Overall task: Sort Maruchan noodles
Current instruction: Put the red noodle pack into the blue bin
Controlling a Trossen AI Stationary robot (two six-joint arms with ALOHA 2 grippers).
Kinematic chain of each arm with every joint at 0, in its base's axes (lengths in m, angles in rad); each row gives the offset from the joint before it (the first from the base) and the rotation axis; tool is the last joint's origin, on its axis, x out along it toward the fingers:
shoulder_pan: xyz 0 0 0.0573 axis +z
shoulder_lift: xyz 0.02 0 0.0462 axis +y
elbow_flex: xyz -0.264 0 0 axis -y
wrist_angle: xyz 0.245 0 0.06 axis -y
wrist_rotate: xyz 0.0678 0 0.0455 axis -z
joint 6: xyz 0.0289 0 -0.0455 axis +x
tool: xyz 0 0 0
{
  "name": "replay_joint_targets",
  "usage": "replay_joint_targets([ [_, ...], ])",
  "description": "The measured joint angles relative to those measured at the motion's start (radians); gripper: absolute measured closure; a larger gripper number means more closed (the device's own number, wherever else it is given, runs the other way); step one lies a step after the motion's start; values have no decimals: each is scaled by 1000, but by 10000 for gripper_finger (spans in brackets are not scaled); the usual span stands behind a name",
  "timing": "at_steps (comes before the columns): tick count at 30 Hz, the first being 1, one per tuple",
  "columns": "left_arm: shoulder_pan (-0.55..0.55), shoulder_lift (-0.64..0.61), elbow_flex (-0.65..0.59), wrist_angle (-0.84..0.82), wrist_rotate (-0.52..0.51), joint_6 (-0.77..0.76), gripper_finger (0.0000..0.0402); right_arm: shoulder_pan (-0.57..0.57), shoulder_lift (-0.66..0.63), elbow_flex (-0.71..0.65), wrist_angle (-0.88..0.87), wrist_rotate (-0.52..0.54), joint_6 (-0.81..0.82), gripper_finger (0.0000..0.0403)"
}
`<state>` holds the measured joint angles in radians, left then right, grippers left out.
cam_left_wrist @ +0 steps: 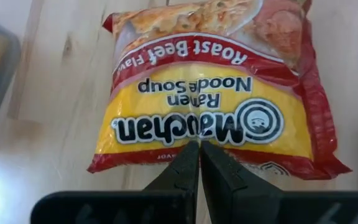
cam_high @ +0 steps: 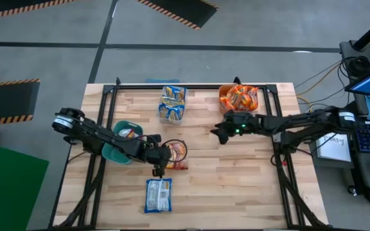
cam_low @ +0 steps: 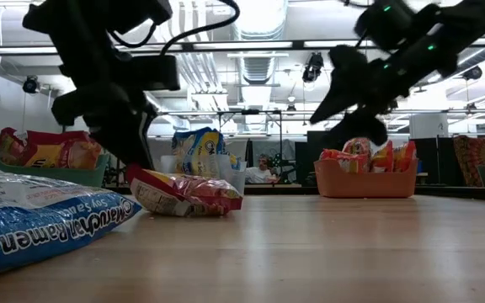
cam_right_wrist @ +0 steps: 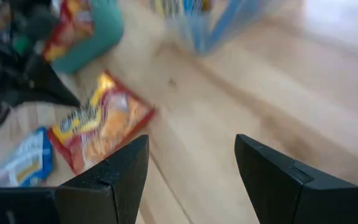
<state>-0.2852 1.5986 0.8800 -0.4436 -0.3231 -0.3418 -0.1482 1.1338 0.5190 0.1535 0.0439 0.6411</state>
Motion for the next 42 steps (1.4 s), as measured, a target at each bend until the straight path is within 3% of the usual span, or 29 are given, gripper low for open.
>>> replay_joint_targets([
  [4, 0, 0, -12, 13, -5, -33, 402, 6, 130, 55, 7, -65, -8, 177],
  [11, -1, -2, -7, 21, -7, -41, 402, 56, 309, 148, 98, -75, -88, 193],
  [19, -1, -2, -7, 30, -7, -71, 402, 98, 434, 251, 132, -71, -181, 231],
  [26, -3, -8, -7, 32, -7, -183, 400, 143, 528, 258, 329, -71, -226, 264],
  [36, -14, -128, -12, 25, -34, -166, 359, 159, 590, 258, 454, -69, -308, 310],
  [42, -15, -231, -43, 34, -35, -220, 309, 159, 622, 258, 563, -70, -351, 354],
])
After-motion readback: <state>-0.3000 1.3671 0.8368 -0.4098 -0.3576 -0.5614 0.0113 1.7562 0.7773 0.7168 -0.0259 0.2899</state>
